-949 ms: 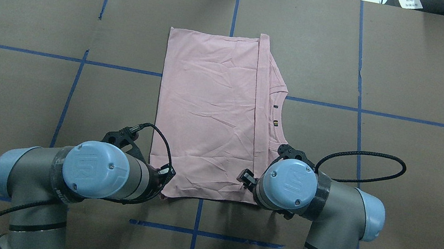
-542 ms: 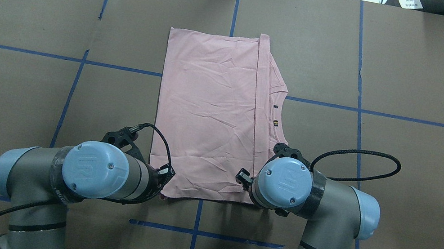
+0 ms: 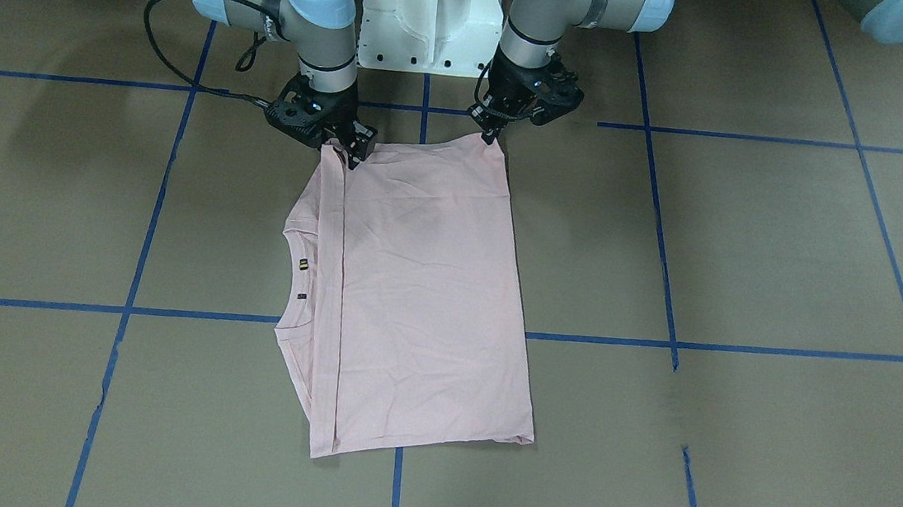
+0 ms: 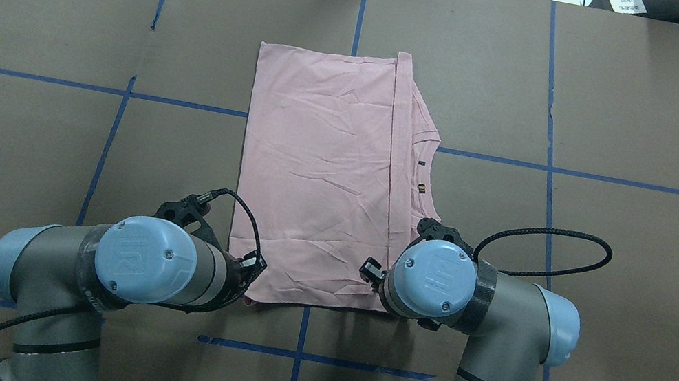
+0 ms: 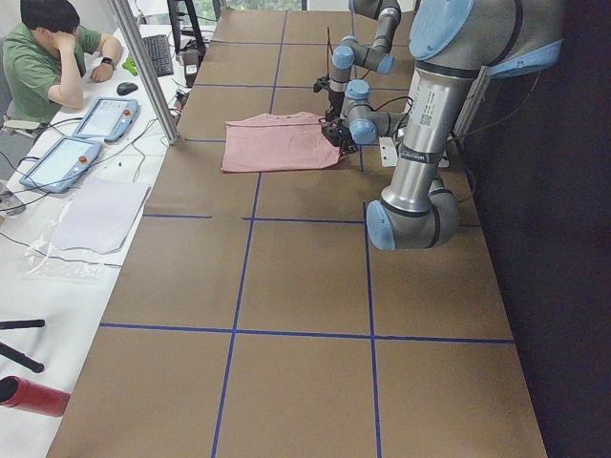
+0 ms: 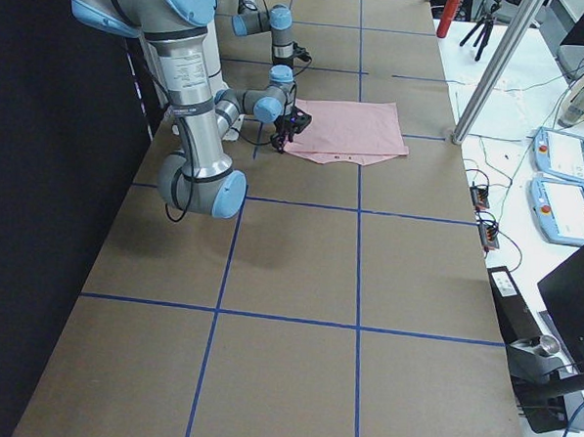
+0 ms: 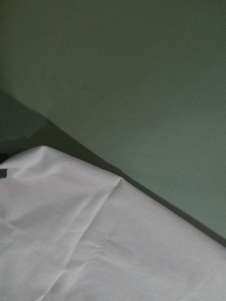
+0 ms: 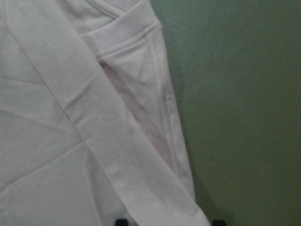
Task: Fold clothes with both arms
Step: 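Grasp the near shirt edge with both grippers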
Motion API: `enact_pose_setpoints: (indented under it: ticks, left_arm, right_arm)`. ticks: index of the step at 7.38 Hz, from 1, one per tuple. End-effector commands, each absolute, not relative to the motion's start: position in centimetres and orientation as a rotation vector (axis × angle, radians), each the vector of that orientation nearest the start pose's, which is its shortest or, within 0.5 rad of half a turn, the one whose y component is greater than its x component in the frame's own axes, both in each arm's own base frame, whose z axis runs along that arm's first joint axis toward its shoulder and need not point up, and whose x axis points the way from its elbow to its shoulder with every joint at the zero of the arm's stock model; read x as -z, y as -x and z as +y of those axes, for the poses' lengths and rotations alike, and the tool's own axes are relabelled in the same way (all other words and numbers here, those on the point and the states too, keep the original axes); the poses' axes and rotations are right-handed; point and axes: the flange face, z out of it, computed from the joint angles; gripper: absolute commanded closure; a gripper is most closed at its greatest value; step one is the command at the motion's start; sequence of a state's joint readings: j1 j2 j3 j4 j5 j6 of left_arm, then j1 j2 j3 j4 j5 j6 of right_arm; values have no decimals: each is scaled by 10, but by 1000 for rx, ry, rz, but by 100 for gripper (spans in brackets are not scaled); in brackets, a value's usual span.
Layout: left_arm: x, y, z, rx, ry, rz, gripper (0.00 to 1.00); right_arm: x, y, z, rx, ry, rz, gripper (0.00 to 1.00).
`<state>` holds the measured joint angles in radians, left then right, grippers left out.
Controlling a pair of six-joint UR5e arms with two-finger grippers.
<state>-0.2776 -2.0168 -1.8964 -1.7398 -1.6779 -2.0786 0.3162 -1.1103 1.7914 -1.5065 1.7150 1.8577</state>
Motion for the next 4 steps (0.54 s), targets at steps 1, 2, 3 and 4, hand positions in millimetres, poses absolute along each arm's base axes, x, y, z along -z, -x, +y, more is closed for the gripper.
enact_pose_setpoints:
  ticks: [1, 2, 3, 4]
  left_arm:
    - [-250, -547, -283, 674, 210, 943, 100]
    - [-250, -547, -282, 673, 212, 943, 100]
    - [-250, -548, -282, 672, 212, 941, 100]
    - [-251, -549, -282, 672, 212, 939, 100]
  right_arm:
    - [-299, 566, -310, -519, 128, -758, 100]
    - [-299, 566, -310, -519, 128, -758, 100]
    - [-299, 565, -311, -521, 126, -760, 100]
    - [-295, 563, -311, -523, 122, -768, 100]
